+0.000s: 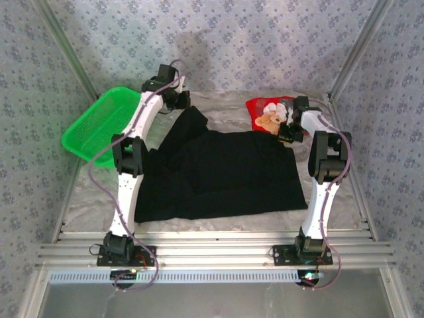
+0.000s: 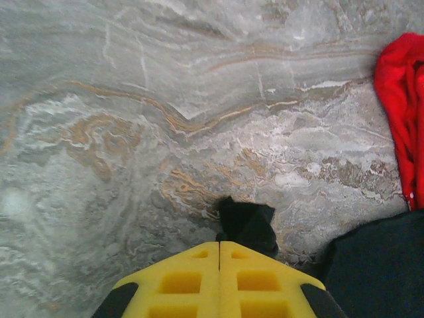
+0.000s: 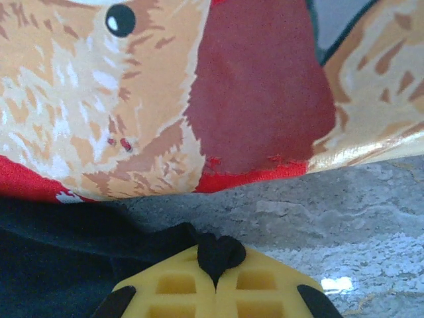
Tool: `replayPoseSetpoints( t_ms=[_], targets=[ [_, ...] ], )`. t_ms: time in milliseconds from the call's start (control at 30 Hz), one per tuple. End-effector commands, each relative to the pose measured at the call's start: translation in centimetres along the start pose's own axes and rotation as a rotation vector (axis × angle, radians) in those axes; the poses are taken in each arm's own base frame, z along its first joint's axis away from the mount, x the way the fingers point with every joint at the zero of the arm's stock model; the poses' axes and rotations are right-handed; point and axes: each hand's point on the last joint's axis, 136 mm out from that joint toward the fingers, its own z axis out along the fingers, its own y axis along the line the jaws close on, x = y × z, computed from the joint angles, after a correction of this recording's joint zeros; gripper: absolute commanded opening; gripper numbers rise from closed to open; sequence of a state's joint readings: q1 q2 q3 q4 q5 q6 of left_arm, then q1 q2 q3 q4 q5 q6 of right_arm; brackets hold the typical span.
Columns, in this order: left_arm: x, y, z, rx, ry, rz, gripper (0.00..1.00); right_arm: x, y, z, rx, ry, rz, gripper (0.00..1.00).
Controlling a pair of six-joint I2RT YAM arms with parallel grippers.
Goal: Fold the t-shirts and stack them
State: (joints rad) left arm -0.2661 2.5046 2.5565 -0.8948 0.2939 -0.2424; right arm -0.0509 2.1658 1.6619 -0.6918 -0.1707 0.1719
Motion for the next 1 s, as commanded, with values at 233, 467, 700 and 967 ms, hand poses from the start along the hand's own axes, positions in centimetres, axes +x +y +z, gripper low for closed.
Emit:
replayPoseSetpoints(
  t_ms=[233, 467, 700, 967],
  targets=[
    [-1.3, 4.4, -4.4, -0.121, -0.038, 0.002, 0.00, -0.6, -0.8, -1.3, 0.033, -0.026, 0.037, 0.00],
    [-2.7, 7.9, -7.8, -0.176, -0.103, -0.051, 0.00, -2.1, -0.9, -2.2, 0.050, -0.071, 0.034, 0.00],
    [-4.0, 8.4, -9.3, -0.143, -0.145, -0.054, 0.00, -4.1, -1.3, -3.6, 0.080, -0.136, 0.036, 0.00],
    [-6.1, 9.8, -11.5, -0.168, -0.217, -0.062, 0.00, -6.4, -2.2, -5.3, 0.113, -0.214, 0.065, 0.00]
  ],
)
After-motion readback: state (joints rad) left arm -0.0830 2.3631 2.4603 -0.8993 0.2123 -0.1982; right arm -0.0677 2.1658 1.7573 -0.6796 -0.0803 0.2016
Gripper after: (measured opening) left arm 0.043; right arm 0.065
